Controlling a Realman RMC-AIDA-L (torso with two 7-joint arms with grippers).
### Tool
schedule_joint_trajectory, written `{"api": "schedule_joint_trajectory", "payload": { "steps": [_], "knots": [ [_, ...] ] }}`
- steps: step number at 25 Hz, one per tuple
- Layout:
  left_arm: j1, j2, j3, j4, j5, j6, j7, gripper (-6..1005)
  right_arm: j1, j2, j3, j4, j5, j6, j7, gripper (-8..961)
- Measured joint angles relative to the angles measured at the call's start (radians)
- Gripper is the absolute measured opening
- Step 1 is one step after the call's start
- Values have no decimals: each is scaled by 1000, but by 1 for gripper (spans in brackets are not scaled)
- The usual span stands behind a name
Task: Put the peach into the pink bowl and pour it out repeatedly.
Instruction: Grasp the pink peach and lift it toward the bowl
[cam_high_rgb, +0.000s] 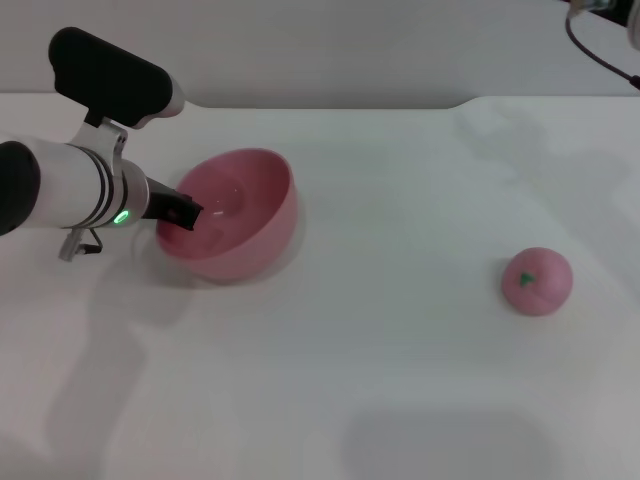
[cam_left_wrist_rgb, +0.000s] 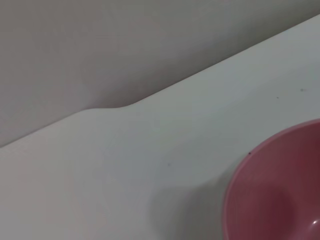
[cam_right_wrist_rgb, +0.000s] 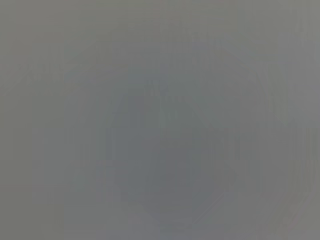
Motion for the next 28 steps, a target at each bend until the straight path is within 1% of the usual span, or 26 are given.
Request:
{"api": "schedule_joint_trajectory", "payload": {
  "steps": [1, 2, 4, 5, 7, 11, 13, 14, 15, 17, 21, 26, 28],
  "knots": [
    [-3, -1, 0, -3, -1, 0, 0, 55, 21, 12, 48, 24, 79, 49, -68, 615],
    [-4, -2, 0, -6, -4, 0, 0, 56, 36, 21, 80, 38, 123, 83, -105, 614],
    [-5, -3, 1, -7, -7, 1, 0, 56, 63, 42, 120, 56, 148, 127, -131, 614],
    [-6, -3, 1, -8, -9, 2, 0, 56, 73, 46, 124, 59, 130, 141, -118, 614],
    [-9, -2, 1, -10, -13, 2, 1, 56, 90, 45, 110, 49, 32, 175, -54, 613],
    [-12, -2, 1, -12, -15, 2, 1, 56, 111, 46, 57, -8, -279, 285, 83, 612],
    [-12, -2, 2, -13, -15, 0, 1, 56, 127, 45, 26, -28, -414, 369, 138, 612],
    [-12, -2, 2, -13, -15, 0, 1, 56, 144, 45, 12, -39, -475, 468, 154, 612],
    [-12, -3, 2, -14, -16, -2, 1, 56, 144, 45, 12, -39, -475, 468, 154, 612],
    [-12, -3, 2, -14, -16, -4, 1, 56, 150, 44, -5, -49, -497, 544, 154, 612],
    [-9, -3, 2, -14, -17, -4, 1, 57, 139, 45, -54, -60, -533, 651, 158, 613],
    [-11, -2, 2, -28, -17, -5, 1, 57, 119, 46, -142, -61, -579, 731, 164, 613],
    [-15, -1, 2, -35, -17, -5, 1, 57, 112, 47, -156, -64, -595, 755, 172, 613]
  ]
}}
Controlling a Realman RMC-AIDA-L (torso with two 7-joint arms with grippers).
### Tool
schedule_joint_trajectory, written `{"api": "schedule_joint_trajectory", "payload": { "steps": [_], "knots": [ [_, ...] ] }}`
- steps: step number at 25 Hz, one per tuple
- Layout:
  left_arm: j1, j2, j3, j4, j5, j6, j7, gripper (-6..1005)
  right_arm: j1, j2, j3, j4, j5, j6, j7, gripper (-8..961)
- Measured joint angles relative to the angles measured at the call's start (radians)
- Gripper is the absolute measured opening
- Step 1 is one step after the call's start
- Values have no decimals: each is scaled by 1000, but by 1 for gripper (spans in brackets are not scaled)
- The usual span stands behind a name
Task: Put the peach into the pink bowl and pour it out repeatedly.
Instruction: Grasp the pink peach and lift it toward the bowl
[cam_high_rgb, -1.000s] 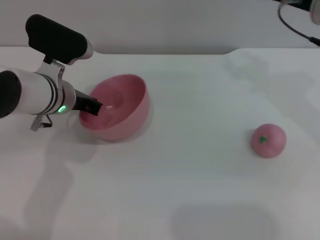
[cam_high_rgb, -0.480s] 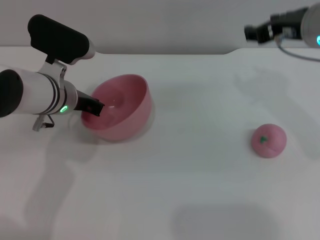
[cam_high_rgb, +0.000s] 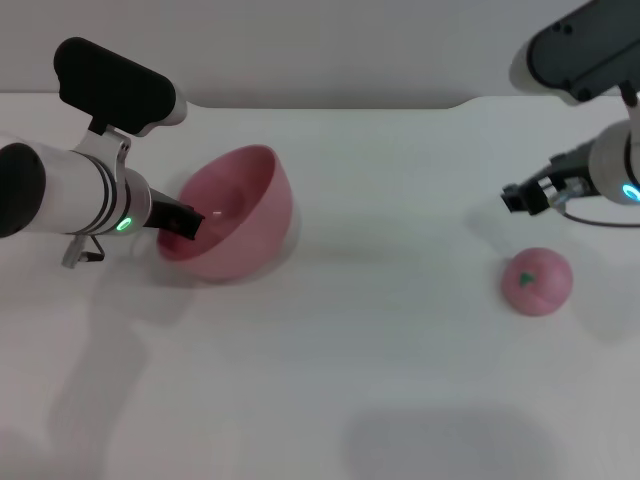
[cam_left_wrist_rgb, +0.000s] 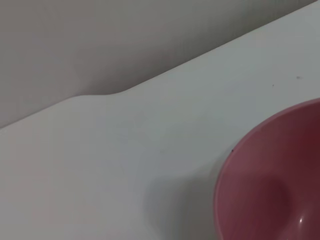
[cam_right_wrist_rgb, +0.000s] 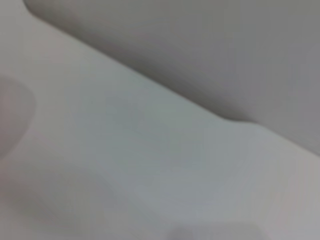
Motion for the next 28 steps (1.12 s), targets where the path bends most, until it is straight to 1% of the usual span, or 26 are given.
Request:
{"api": "schedule_joint_trajectory", "payload": {
  "steps": [6, 11, 16, 20, 23, 28],
  "knots": [
    [-9, 1, 0, -22, 0, 2, 0, 58, -41, 4, -23, 14, -8, 2, 56, 612],
    [-13, 0, -9, -34, -1, 9, 9, 58, -68, 4, -23, 58, -6, -28, 89, 611],
    [-13, 0, -28, -36, -1, 11, 25, 57, -93, 4, -24, 70, 18, -65, 99, 611],
    [-16, 0, -36, -37, 0, 12, 25, 57, -95, 3, -27, 81, 39, -83, 101, 610],
    [-18, 0, -37, -37, 0, 12, 25, 57, -94, 4, -29, 130, 39, -105, 115, 610],
    [-22, 2, -37, -41, 1, 12, 25, 58, -89, 3, -31, 164, 39, -123, 127, 609]
  ]
}}
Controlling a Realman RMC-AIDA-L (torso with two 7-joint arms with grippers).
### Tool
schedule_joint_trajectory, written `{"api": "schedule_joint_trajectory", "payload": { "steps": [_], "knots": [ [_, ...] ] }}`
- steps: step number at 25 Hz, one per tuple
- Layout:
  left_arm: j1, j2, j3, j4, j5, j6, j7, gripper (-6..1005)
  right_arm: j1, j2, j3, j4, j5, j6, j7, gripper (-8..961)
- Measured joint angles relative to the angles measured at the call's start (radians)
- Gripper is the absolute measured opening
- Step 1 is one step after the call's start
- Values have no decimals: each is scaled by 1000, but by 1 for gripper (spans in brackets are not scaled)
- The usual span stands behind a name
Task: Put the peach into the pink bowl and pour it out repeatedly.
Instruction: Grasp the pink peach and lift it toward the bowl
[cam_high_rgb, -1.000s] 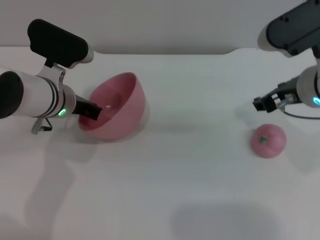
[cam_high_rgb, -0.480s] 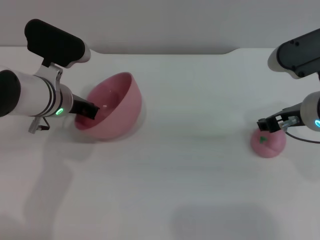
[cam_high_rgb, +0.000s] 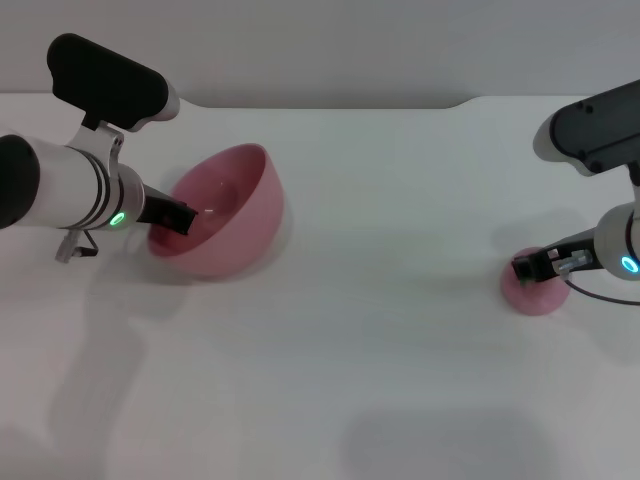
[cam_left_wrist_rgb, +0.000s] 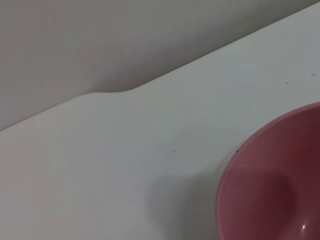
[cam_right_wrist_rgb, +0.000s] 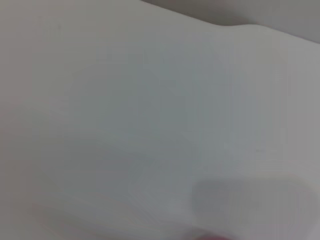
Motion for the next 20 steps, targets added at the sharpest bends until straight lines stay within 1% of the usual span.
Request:
{"api": "schedule_joint_trajectory", "payload": {
  "steps": [4, 8, 9, 14, 19, 20],
  "knots": [
    [-7, 0, 0, -4, 1, 0, 0, 57, 1, 0, -5, 14, 9, -9, 3, 609],
    [-14, 0, 0, -4, 2, -3, 0, 56, -4, -1, -31, 0, -7, -16, 3, 608],
    [-15, 0, 0, -4, 2, -4, 0, 56, -5, -2, -49, -2, -26, -18, 2, 575],
    [-16, -1, 0, -4, 3, -6, 0, 55, -4, -2, -61, 4, -42, -37, 1, 412],
    [-17, -1, 0, -4, 3, -6, 0, 55, -9, -3, -61, -9, -43, -58, -6, 184],
    [-17, -2, 0, -4, 4, -6, 0, 54, -10, -3, -61, -19, -43, -63, -10, 155]
  ]
}}
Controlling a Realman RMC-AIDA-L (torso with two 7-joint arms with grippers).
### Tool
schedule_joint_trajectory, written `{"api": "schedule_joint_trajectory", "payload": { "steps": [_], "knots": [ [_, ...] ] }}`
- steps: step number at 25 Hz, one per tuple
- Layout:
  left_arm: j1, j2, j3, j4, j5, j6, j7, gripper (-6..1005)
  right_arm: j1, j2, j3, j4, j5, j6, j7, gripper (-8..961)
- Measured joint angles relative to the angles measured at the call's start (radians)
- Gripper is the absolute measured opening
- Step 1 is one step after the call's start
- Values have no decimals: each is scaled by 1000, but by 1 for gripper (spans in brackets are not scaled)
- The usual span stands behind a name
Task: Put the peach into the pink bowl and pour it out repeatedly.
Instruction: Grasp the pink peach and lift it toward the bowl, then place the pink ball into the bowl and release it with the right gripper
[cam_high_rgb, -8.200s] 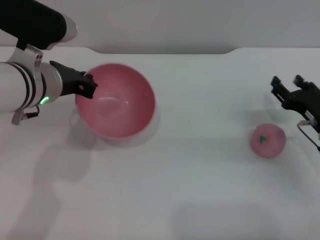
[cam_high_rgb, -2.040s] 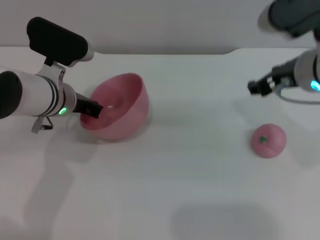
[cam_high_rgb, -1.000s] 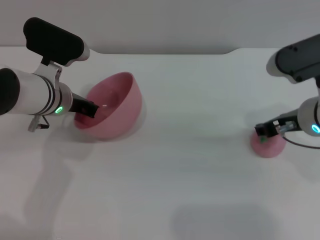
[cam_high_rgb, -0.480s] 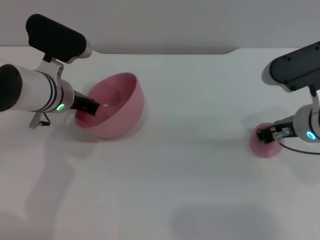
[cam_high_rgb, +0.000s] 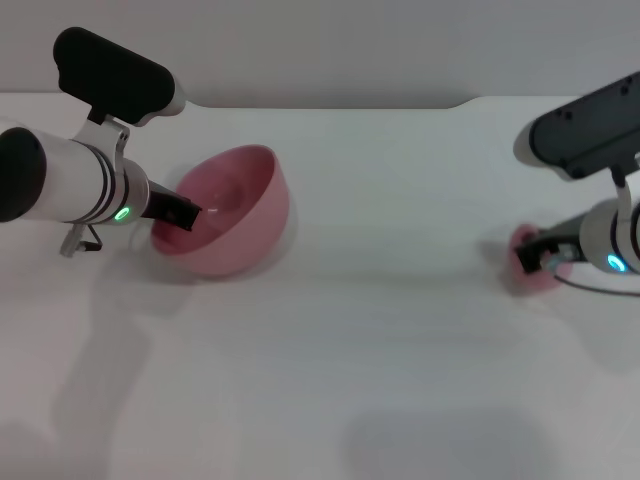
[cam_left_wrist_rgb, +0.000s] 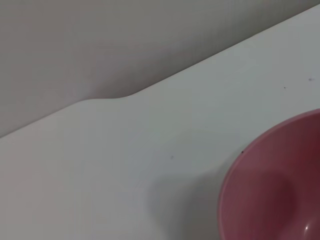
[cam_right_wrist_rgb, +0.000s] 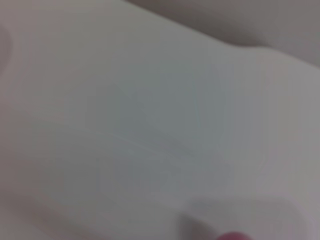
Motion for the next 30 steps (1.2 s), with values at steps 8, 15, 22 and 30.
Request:
{"api": "schedule_joint_trajectory", "payload": {
  "steps": [8, 15, 22, 30],
  "knots": [
    [-8, -8, 29, 3, -18, 0, -2, 53, 6, -2, -7, -224, 10, -14, -40, 38],
    [-29, -10, 77, 73, -48, -36, -10, 52, 44, -2, -71, -313, 12, -25, -41, 34],
    [-6, -7, 86, 202, -16, -72, -29, 50, 58, -1, -91, -344, 14, -29, -40, 34],
    [-2, -6, 84, 290, 40, -138, -65, 48, 58, -1, -93, -337, 40, -59, -39, 35]
  ]
}}
